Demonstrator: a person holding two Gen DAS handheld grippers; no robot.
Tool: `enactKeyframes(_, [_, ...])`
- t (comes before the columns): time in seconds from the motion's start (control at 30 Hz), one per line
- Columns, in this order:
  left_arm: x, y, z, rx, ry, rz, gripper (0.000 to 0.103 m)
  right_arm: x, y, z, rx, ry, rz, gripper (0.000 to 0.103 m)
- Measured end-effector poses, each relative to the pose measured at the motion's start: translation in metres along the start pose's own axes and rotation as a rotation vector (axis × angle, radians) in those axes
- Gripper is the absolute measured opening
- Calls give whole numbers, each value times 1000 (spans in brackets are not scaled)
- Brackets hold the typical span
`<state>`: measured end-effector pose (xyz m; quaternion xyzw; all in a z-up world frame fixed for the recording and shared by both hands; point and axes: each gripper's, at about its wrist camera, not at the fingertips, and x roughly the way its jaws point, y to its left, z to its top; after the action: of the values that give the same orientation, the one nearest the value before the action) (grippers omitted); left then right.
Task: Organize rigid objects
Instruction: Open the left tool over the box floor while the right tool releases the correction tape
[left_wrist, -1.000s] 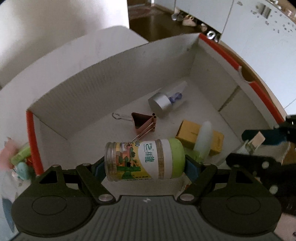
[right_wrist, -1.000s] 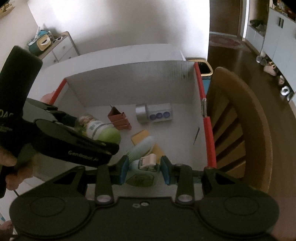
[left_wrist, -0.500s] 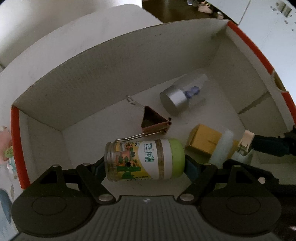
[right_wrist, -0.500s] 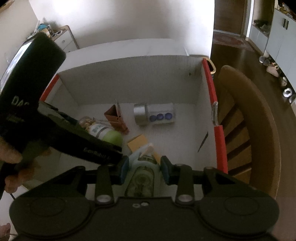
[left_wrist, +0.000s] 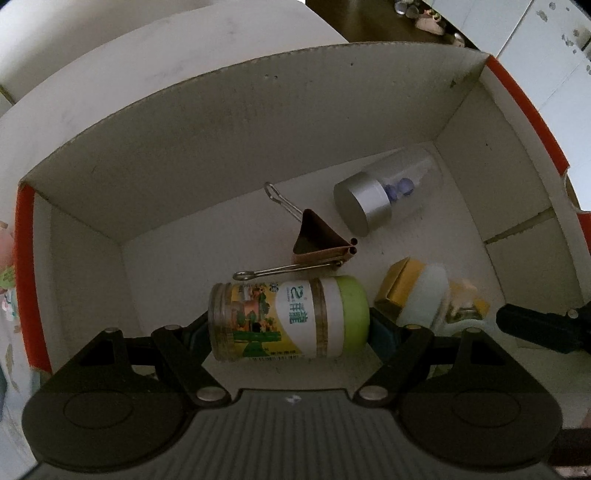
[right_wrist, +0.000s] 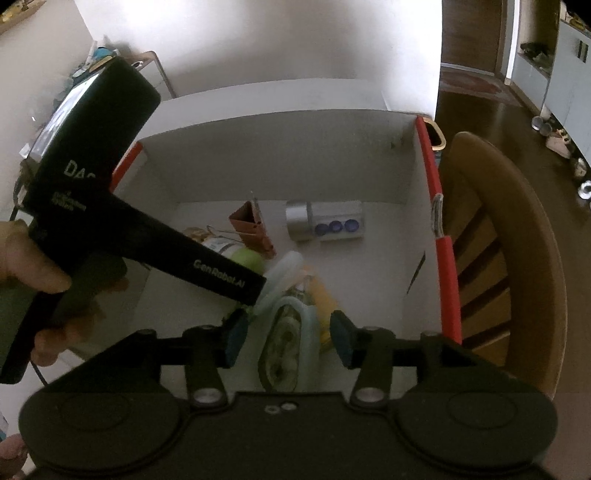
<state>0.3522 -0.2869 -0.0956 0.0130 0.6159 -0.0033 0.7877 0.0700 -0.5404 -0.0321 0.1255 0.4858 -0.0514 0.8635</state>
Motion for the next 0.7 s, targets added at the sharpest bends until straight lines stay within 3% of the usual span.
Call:
enactKeyframes(0.43, [-43, -2, -14, 28, -119, -36, 83, -25, 9, -6, -4, -50, -3, 63])
enactKeyframes(0.7, [-85, 1, -45, 69, -218, -91, 83, -48, 18, -9, 5, -95, 0, 72])
